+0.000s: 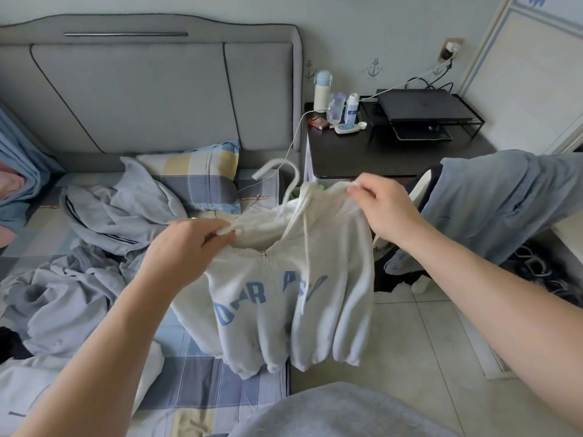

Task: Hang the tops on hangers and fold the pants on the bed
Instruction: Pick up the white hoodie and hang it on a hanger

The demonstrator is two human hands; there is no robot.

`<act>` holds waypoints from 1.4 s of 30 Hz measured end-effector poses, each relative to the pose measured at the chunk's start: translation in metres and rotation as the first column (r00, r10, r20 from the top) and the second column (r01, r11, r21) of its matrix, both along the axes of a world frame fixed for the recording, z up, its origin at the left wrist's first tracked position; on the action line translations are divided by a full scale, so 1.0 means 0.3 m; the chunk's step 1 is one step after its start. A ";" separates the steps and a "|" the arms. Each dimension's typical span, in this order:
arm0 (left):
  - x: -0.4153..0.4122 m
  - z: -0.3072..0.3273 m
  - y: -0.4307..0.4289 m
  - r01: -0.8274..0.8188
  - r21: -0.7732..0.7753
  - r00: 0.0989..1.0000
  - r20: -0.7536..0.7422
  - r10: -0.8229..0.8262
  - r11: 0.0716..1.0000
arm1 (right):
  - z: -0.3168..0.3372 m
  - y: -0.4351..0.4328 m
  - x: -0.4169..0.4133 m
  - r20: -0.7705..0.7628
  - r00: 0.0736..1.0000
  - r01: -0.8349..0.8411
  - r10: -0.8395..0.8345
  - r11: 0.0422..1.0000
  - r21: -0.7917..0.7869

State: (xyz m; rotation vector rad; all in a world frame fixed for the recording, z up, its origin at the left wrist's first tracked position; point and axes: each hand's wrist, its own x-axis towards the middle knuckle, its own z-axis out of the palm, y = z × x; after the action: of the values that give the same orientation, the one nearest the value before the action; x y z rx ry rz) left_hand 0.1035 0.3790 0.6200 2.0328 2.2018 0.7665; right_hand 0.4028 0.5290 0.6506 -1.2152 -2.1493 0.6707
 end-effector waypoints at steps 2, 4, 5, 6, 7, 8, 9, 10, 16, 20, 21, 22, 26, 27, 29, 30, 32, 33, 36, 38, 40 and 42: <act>0.023 0.015 0.010 -0.045 -0.047 0.996 -0.084 0.041 0.998 | 0.033 0.001 -0.017 -0.085 0.996 0.006 0.005 0.993 0.121; 0.041 0.038 0.017 -0.125 0.035 0.990 -0.064 0.127 0.992 | 0.076 -0.018 -0.031 -0.092 0.988 -0.102 0.125 0.969 0.227; 0.047 0.051 0.018 -0.158 0.089 0.987 -0.016 0.160 0.983 | 0.094 -0.031 -0.037 -0.064 0.975 -0.190 0.213 0.947 0.258; 0.053 0.061 0.017 -0.164 0.139 0.986 0.044 0.159 0.977 | 0.103 -0.044 -0.041 -0.022 0.953 -0.284 0.302 0.917 0.279; 0.060 0.066 0.013 -0.147 0.179 0.986 0.104 0.130 0.973 | 0.104 -0.054 -0.043 0.031 0.931 -0.356 0.363 0.887 0.295; 0.066 0.066 0.006 -0.131 0.209 0.982 0.161 0.098 0.969 | 0.098 -0.054 -0.041 0.075 0.919 -0.391 0.387 0.869 0.302; 0.070 0.066 -0.002 -0.132 0.233 0.972 0.219 0.080 0.964 | 0.092 -0.048 -0.033 0.097 0.920 -0.390 0.379 0.876 0.283; 0.067 0.068 -0.009 -0.147 0.247 0.956 0.282 0.074 0.958 | 0.088 -0.037 -0.016 0.092 0.930 -0.366 0.355 0.902 0.227; -0.007 0.090 -0.018 -0.206 0.323 0.915 0.399 0.065 0.924 | 0.035 0.065 0.105 0.208 0.964 -0.135 0.164 0.980 -0.147; -0.049 0.100 -0.015 -0.227 0.323 0.922 0.375 0.096 0.919 | 0.042 0.117 0.137 0.176 0.980 -0.054 0.088 0.980 -0.190; -0.057 0.102 -0.014 -0.215 0.321 0.930 0.355 0.094 0.922 | 0.047 0.120 0.137 0.165 0.983 -0.052 0.081 0.983 -0.173; -0.064 0.107 -0.016 -0.204 0.324 0.940 0.328 0.093 0.924 | 0.052 0.122 0.136 0.150 0.986 -0.053 0.076 0.987 -0.151; -0.099 0.125 -0.029 -0.211 0.339 0.954 0.275 0.118 0.917 | 0.075 0.131 0.149 0.082 0.992 -0.078 0.095 0.980 -0.184; -0.108 0.125 -0.033 -0.212 0.334 0.959 0.254 0.129 0.918 | 0.078 0.131 0.152 0.068 0.992 -0.090 0.102 0.981 -0.170; -0.113 0.129 -0.042 -0.197 0.327 0.975 0.167 0.149 0.924 | 0.092 0.122 0.151 0.010 0.997 -0.070 0.071 0.995 -0.067; -0.108 0.134 -0.041 -0.183 0.321 0.982 0.098 0.160 0.929 | 0.105 0.109 0.142 -0.058 0.997 -0.053 0.053 0.999 -0.003; -0.096 0.134 -0.031 -0.172 0.325 0.984 0.011 0.178 0.930 | 0.134 0.081 0.118 -0.219 0.971 -0.080 0.092 0.995 0.063; -0.089 0.134 -0.029 -0.177 0.330 0.983 0.013 0.183 0.927 | 0.146 0.065 0.107 -0.256 0.957 -0.125 0.139 0.990 0.069; -0.082 0.115 -0.034 -0.223 0.353 0.967 0.194 0.162 0.908 | 0.142 0.048 0.106 -0.111 0.971 -0.207 0.213 0.976 0.066; -0.080 0.109 -0.043 -0.236 0.370 0.944 0.306 0.122 0.898 | 0.121 0.049 0.127 -0.038 0.974 -0.222 0.221 0.975 -0.022; -0.071 0.108 -0.049 -0.225 0.375 0.940 0.328 0.099 0.899 | 0.108 0.034 0.127 -0.113 0.961 -0.269 0.254 0.951 -0.151; -0.049 0.110 -0.044 -0.190 0.379 0.947 0.313 0.068 0.906 | 0.113 0.018 0.105 -0.106 0.956 -0.290 0.275 0.942 -0.172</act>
State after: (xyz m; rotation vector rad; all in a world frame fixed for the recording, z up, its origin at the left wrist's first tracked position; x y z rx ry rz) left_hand 0.0888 0.3657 0.6530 1.7694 2.1558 1.5468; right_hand 0.4343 0.5344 0.6845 -0.9570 -2.2547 1.0459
